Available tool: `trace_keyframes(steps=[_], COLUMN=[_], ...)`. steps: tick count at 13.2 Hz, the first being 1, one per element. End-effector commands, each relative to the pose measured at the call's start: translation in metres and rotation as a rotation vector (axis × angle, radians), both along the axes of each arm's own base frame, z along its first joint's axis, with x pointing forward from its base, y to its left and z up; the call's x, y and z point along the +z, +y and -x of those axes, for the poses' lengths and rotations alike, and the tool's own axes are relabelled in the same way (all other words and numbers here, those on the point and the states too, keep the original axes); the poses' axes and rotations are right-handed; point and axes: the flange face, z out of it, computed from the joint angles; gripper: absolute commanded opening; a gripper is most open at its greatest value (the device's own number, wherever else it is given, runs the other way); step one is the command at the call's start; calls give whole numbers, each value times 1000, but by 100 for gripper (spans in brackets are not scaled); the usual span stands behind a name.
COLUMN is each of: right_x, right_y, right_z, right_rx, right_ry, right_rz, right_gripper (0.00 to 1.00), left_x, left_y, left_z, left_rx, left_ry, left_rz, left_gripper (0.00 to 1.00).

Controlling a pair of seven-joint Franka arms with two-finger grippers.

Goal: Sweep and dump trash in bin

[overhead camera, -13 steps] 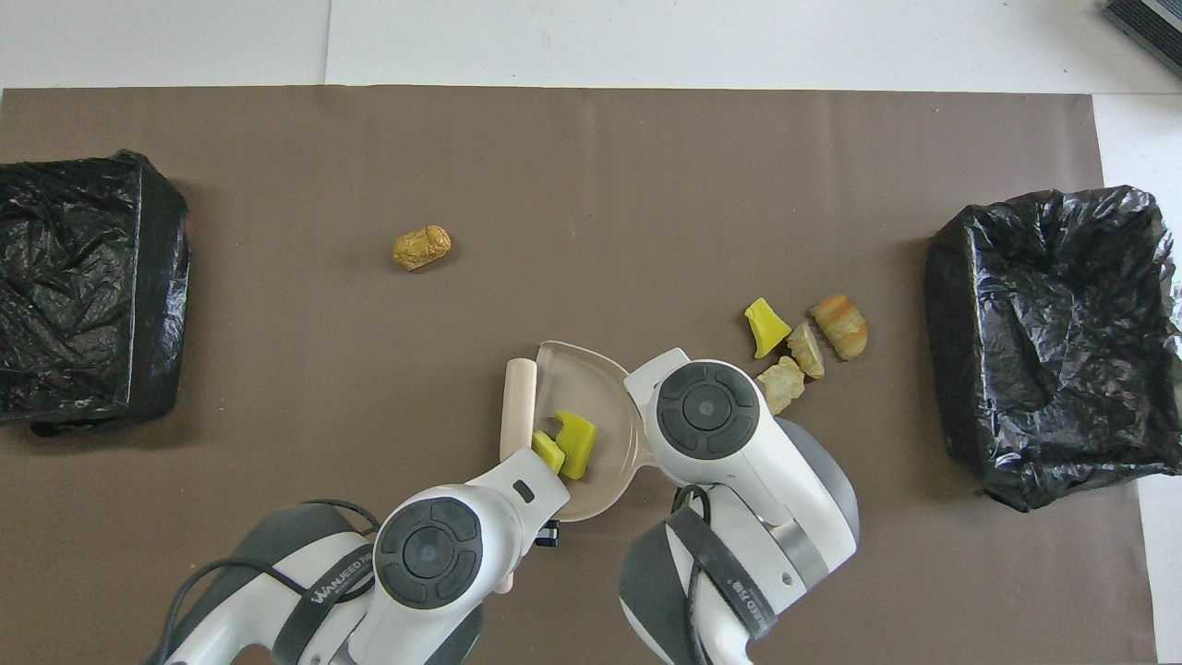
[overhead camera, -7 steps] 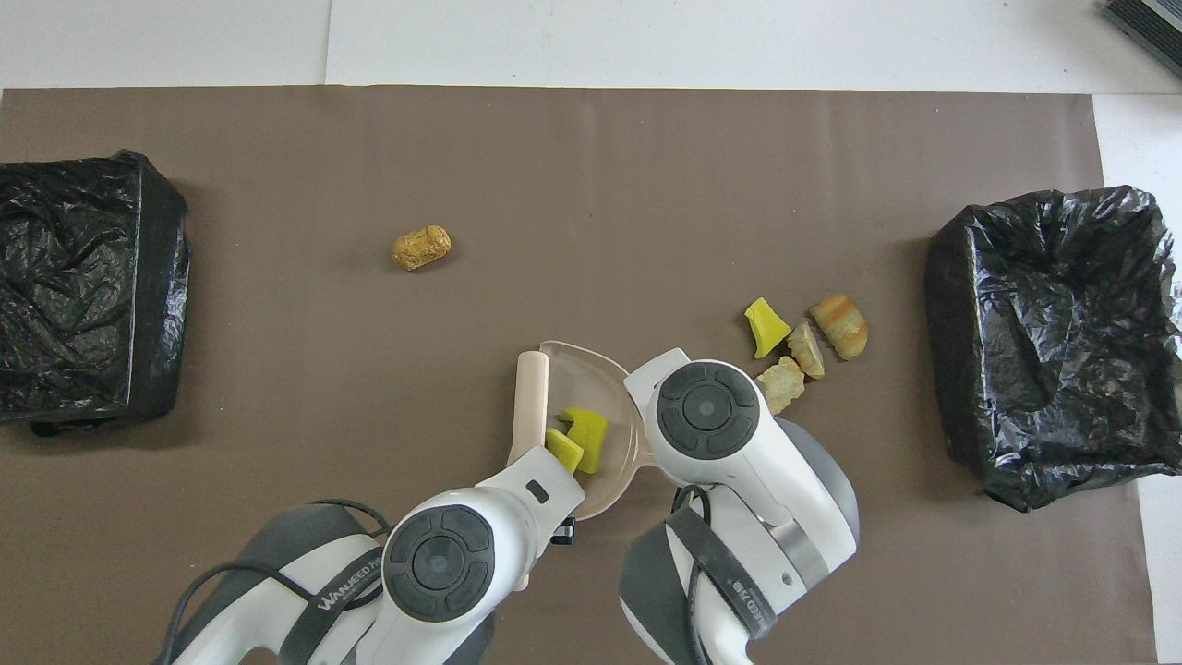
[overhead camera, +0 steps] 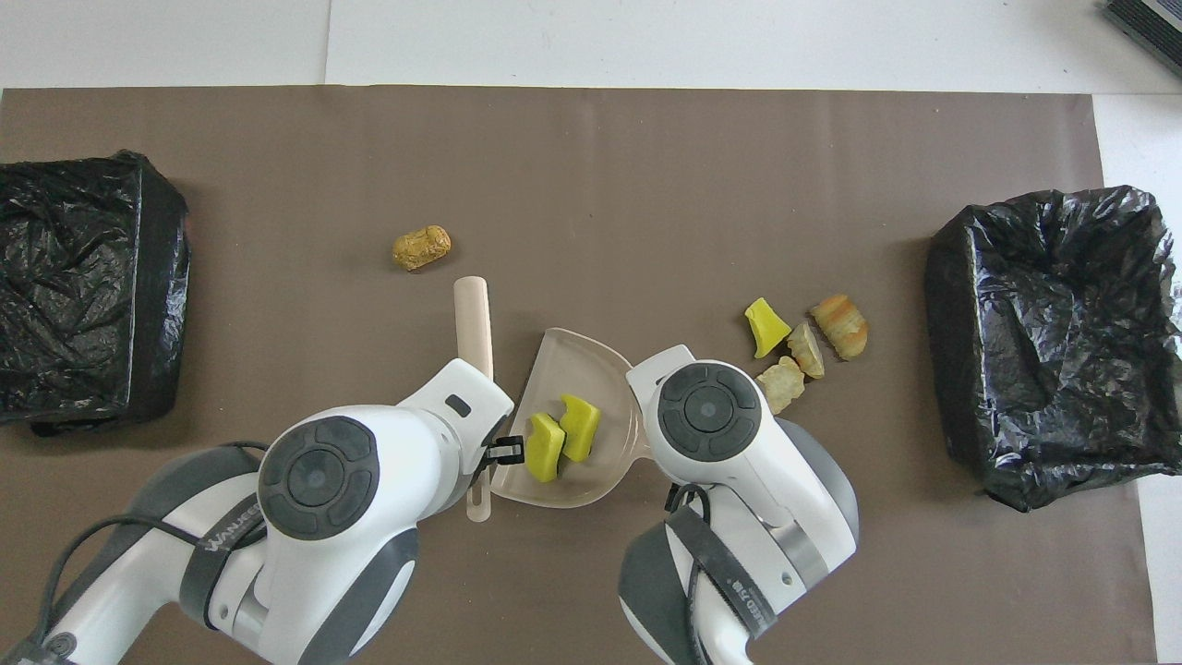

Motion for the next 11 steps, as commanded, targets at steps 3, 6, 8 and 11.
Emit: trace_keyframes(steps=[3,6,8,11], right_x=[-3,7,7,5], right_y=[-7,0,12,11], right_z=[-17,-15,-10,-9], right_rx=[-25,-48,-106,-139], right_ry=[-38,32,43,63], right_rz=[-5,8,-9,8], right_gripper=[0,0,0,0], left_x=[-13,-34,-59,-71], left_y=[73,113,116,105], left_z=[-61,-82,-92,-86], left_rx=[-94,-140,-152,-177], left_ry=[-14,-42,-47,-23], left_rz=[-26,-32,-34,-36], left_gripper=[0,0,0,0])
